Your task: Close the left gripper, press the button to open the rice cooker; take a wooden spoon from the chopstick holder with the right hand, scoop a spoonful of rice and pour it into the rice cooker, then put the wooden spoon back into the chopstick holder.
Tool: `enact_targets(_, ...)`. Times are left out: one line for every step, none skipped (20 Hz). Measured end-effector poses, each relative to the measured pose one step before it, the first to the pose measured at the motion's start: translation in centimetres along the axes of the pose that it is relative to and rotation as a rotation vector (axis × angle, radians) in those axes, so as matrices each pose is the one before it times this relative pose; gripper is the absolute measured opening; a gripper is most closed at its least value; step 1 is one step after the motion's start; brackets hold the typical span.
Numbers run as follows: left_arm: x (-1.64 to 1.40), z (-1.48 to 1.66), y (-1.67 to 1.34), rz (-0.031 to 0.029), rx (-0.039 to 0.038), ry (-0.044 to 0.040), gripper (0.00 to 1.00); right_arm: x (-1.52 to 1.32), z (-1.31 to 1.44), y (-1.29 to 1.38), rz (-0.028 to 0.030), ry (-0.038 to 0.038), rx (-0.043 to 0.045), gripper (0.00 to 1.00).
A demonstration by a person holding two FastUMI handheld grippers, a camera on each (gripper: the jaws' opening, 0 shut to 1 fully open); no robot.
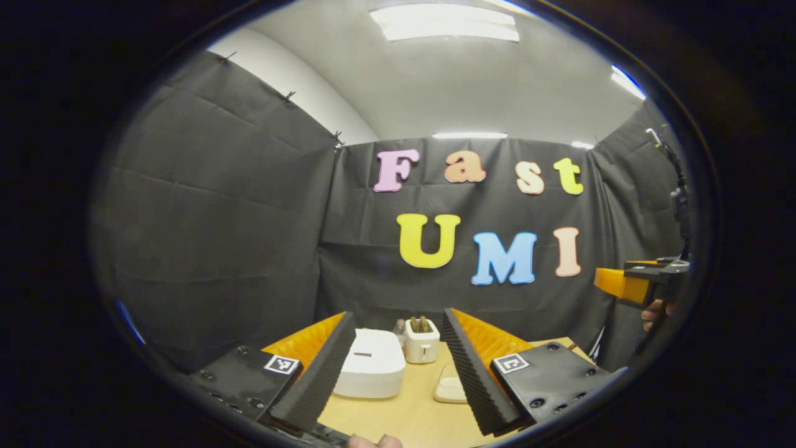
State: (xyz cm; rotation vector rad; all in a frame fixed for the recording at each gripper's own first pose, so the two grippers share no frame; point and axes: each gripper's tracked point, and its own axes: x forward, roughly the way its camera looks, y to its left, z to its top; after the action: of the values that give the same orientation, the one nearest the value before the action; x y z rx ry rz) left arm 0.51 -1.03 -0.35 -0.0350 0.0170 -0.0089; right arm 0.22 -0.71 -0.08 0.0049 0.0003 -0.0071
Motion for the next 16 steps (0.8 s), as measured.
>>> enact_targets(-0.086, -0.094, -0.118, -0.00512, -0.00635, 0.00604, 0.95, -0.104, 0.04, -0.212, -0.00437, -0.00109, 0.00043, 0.96)
enact_targets(-0.137, -0.037, -0.005, -0.00245, 0.00072, 0.00349, 0.97, -0.167, 0.015, -0.217, -0.00416, -0.00275, 0.00259, 0.96)
enact_targets(-0.063, 0.046, 0.076, -0.00117, 0.00646, -0.00011, 0.97, -0.164, 0.03, -0.239, -0.00736, -0.00064, 0.00241, 0.96)
enact_targets(-0.106, 0.252, -0.053, -0.00398, 0.00658, -0.00372, 0.96, -0.157, -0.129, -0.328, -0.00793, 0.00227, 0.00329, 0.96)
enact_targets(-0.054, 0.347, -0.173, -0.00541, 0.00455, -0.00342, 0.96, -0.193, -0.065, -0.314, -0.00704, 0.00252, 0.00589, 0.96)
enact_targets(-0.055, 0.109, -0.274, -0.00626, 0.00214, -0.00149, 0.95, -0.35, 0.049, -0.228, -0.00433, -0.00023, 0.00591, 0.96)
enact_targets(0.033, 0.181, -0.299, -0.00426, -0.00026, -0.00325, 0.95, -0.211, 0.117, -0.314, -0.00372, -0.0034, 0.00127, 0.96)
enact_targets(0.059, 0.09, -0.406, -0.00422, -0.00252, -0.00468, 0.95, -0.133, 0.034, -0.431, -0.00263, -0.00517, -0.00325, 0.96)
enact_targets(0.226, -0.07, -0.557, -0.00315, -0.00285, 0.00023, 0.95, -0.053, 0.068, -0.499, -0.00142, -0.00697, -0.00537, 0.96)
enact_targets(0.408, -0.303, -0.786, -0.00471, -0.00076, 0.00807, 0.94, 0.005, 0.02, -0.59, -0.00034, -0.00787, -0.00174, 0.96)
enact_targets(0.367, -0.09, -0.718, -0.00235, 0.00469, 0.00419, 0.95, 0.109, 0.002, -0.536, 0.00052, -0.00436, 0.0022, 0.96)
enact_targets(0.314, 0.044, -0.796, -0.00641, 0.00398, -0.0039, 0.95, 0.137, -0.295, -0.623, -0.0023, 0.00432, 0.00565, 0.96)
enact_targets(0.408, 0.149, -1.151, -0.01531, 0.00558, -0.00218, 0.97, 0.233, -0.399, -0.655, -0.0009, 0.00776, 0.01057, 0.96)
enact_targets(0.286, -0.303, -0.97, -0.01171, 0.0105, 0.0046, 0.99, 0.309, -0.443, -0.578, -0.0007, 0.0075, 0.01469, 0.96)
enact_targets(0.395, -0.137, -0.553, -0.00153, 0.0142, 0.00322, 0.97, 0.304, -0.496, -0.482, 0.00164, 0.01109, 0.01423, 0.96)
enact_targets(0.406, 0.045, -0.371, 0.00015, 0.01255, -0.00493, 0.95, 0.184, -0.371, -0.435, 0.00428, -0.0013, 0.00969, 0.96)
